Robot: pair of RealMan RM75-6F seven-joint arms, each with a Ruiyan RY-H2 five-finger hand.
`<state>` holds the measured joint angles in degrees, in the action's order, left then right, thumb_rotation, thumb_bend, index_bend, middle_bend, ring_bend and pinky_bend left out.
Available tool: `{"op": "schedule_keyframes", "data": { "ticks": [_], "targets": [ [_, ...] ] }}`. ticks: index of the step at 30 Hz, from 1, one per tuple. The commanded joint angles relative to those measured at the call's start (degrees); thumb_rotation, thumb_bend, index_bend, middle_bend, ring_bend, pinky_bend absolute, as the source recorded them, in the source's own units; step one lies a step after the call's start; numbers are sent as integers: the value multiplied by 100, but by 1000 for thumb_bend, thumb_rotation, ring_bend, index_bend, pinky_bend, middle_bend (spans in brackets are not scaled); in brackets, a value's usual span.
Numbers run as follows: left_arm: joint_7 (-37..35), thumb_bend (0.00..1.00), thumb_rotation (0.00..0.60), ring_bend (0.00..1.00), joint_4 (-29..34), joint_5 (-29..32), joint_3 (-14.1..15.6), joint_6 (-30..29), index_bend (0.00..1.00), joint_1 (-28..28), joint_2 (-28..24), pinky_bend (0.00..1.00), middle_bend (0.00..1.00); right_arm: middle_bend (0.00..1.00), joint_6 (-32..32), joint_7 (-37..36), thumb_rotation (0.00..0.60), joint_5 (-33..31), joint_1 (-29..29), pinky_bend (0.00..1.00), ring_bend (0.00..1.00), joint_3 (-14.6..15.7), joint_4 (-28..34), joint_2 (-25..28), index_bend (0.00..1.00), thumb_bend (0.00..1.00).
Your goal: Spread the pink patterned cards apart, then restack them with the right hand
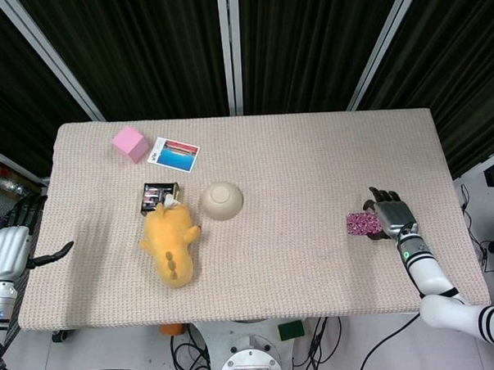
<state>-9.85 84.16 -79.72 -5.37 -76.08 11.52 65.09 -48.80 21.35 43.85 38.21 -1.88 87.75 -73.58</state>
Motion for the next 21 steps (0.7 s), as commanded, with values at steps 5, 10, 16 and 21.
{"op": "schedule_keyframes", "data": {
  "ticks": [5,10,16,21],
  "targets": [
    [24,131,277,0,22,2,-3,2,37,5,-3,139,40,0,91,14,600,-52,5,0,0,17,-40,9,310,491],
    [49,130,277,0,31,6,5,26,37,14,2,139,40,0,211,49,600,-151,45,0,0,38,-109,-44,307,491],
    [56,131,279,0,47,12,-5,11,37,11,-19,139,40,0,252,61,600,-229,69,0,0,41,-110,-43,302,491],
    [53,131,275,0,40,13,0,24,37,14,-8,139,40,0,263,68,600,-242,76,0,0,61,-61,-10,306,491]
  ]
}}
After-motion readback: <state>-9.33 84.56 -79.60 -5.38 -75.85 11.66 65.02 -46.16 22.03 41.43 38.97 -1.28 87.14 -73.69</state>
